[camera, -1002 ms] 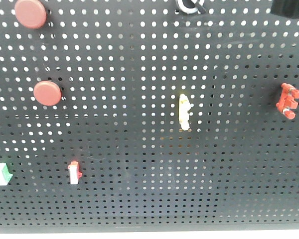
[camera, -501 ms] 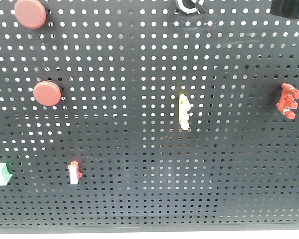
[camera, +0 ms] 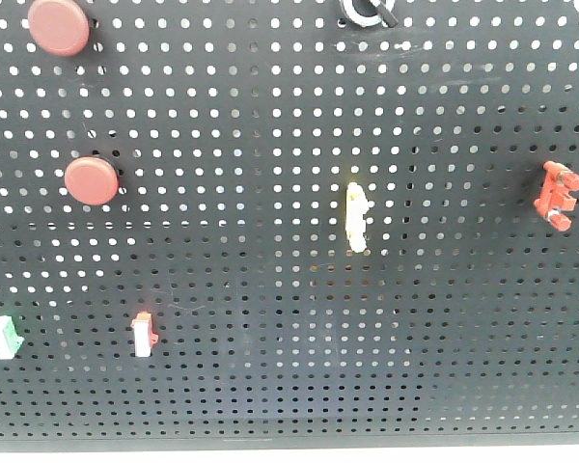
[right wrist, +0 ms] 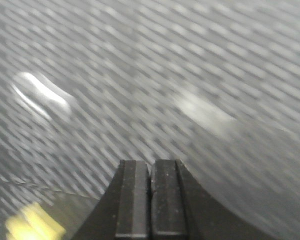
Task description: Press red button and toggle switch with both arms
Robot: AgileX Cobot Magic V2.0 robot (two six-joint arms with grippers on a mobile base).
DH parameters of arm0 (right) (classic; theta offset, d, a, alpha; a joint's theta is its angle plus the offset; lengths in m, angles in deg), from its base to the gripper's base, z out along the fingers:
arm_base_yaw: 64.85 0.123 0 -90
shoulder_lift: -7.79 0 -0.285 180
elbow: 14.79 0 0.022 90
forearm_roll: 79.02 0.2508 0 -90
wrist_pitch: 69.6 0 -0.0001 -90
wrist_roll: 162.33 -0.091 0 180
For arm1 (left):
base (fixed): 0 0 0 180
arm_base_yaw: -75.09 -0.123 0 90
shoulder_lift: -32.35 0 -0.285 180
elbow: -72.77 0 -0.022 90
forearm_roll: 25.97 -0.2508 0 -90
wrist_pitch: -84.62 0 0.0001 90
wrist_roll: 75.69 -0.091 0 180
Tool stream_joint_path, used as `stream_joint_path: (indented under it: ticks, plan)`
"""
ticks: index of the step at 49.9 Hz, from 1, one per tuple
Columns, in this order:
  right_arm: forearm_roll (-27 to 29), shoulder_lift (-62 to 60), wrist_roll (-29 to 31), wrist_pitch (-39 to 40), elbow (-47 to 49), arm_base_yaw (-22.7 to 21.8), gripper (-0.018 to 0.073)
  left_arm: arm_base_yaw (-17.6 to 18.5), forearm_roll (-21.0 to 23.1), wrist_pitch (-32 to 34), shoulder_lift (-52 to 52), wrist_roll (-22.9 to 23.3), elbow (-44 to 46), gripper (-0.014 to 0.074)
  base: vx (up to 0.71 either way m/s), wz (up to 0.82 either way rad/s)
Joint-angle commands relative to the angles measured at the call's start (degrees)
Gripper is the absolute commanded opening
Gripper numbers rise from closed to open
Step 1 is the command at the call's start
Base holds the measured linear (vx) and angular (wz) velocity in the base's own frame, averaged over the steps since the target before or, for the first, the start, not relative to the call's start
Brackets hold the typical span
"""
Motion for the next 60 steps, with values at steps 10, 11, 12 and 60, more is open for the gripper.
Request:
stream_joint_path:
  ticks: [10,11,12,60]
  plan:
    - [-0.68,-21.25,0.62,16.52,-35.00,-10.24,0.0000,-0.06,0.53,4.79,0.24,0.20,-1.89,0.0002,0.00,0.00]
    - [-0.68,-22.84,0.62,17.15,-37.59,-10.19,0.0000,-0.06,0.53,4.79,0.24,0.20,-1.89,0.0002,0.00,0.00]
    - [-0.68,-23.88,0.62,17.54,-39.27,-10.20,0.0000,-0.06,0.53,4.79,0.24,0.20,-1.89,0.0002,0.00,0.00]
    - [-0.23,-42.86,-0.46,16.28,-59.18,-10.66,0.0000,-0.06,0.53,4.65,0.32,0.20,-1.89,0.0002,0.00,0.00]
